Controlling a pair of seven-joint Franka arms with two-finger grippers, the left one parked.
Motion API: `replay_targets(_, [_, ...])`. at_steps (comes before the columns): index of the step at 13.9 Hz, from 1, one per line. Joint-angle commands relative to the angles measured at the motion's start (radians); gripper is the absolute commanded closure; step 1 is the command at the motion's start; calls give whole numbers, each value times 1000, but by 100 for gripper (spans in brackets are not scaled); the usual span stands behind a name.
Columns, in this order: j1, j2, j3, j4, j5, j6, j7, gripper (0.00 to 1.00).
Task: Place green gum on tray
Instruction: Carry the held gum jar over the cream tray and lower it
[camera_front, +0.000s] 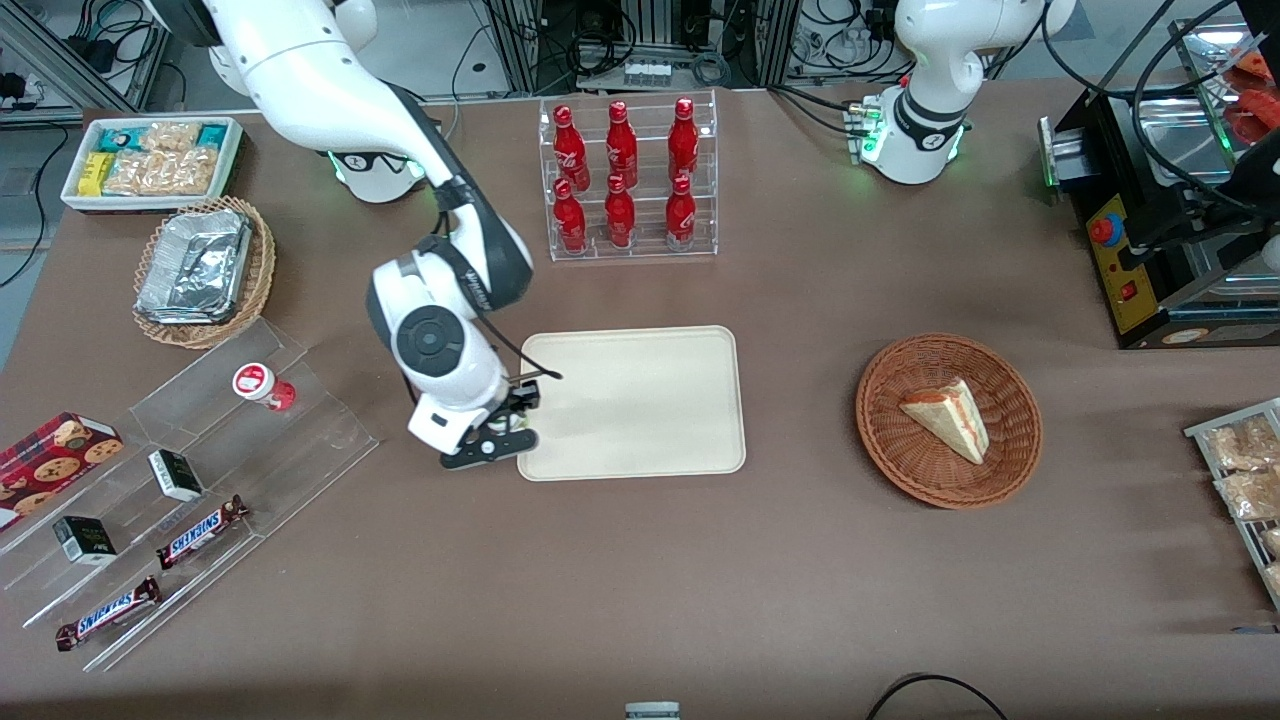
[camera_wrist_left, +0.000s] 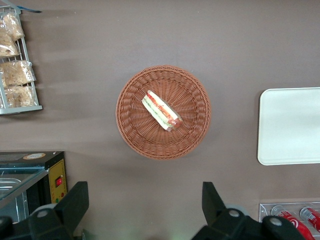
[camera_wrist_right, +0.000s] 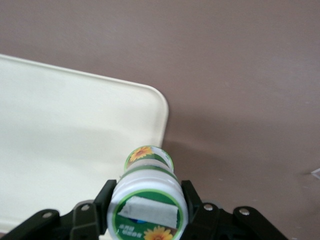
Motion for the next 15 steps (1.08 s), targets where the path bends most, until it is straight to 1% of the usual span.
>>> replay_targets(1, [49, 98, -11, 129, 48, -8, 103, 100])
replay_targets(4, [110, 157, -11, 186, 61, 35, 227, 100])
replay_targets(8, [184, 183, -11, 195, 59, 86, 329, 100])
replay_targets(11, [216, 195, -11, 195, 59, 86, 347, 100])
replay_targets(15, [230, 218, -11, 195, 61, 95, 349, 100])
